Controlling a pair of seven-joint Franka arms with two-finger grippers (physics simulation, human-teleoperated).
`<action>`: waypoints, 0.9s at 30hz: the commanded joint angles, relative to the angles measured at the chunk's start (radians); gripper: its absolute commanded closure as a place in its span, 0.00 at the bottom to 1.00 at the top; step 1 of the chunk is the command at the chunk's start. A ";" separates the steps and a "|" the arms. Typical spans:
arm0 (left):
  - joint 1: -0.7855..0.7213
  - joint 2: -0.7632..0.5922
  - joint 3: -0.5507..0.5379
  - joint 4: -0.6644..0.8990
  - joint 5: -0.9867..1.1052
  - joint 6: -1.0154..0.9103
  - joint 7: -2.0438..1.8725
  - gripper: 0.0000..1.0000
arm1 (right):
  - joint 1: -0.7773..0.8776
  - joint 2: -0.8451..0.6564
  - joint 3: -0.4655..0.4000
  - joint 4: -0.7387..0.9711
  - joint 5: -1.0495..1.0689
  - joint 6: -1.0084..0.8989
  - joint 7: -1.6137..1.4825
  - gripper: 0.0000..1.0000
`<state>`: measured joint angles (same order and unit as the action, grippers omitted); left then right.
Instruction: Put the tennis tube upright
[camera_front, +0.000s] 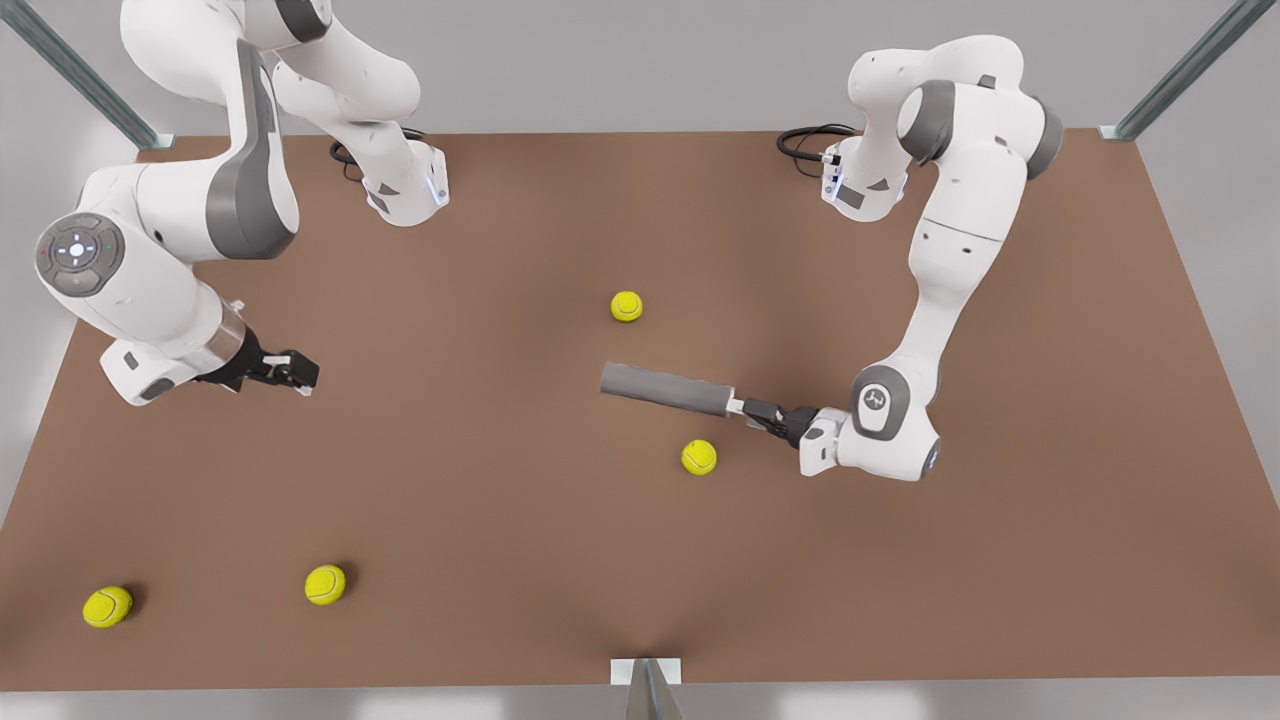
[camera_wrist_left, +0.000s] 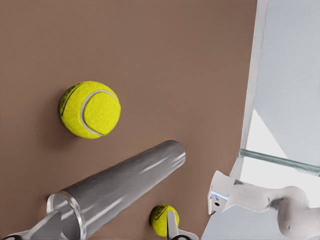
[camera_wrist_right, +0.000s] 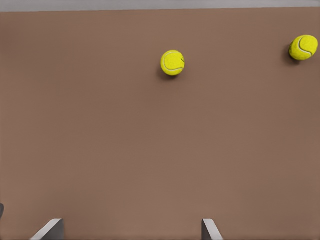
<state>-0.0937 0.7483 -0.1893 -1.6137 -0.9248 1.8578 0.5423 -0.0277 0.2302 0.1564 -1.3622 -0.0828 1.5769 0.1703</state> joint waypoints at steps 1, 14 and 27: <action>0.000 0.000 -0.001 0.000 -0.002 0.000 0.001 0.00 | 0.000 0.000 0.000 0.000 0.000 0.000 0.000 0.00; -0.003 0.023 0.001 -0.072 -0.015 0.035 0.039 0.00 | 0.005 0.005 0.000 0.002 0.000 0.015 0.003 0.00; -0.040 0.022 0.001 -0.121 -0.092 0.083 0.039 0.00 | -0.003 0.006 -0.003 0.012 -0.002 0.012 0.002 0.00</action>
<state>-0.1362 0.7701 -0.1886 -1.7390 -1.0042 1.9446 0.5814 -0.0288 0.2363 0.1534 -1.3499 -0.0858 1.5892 0.1718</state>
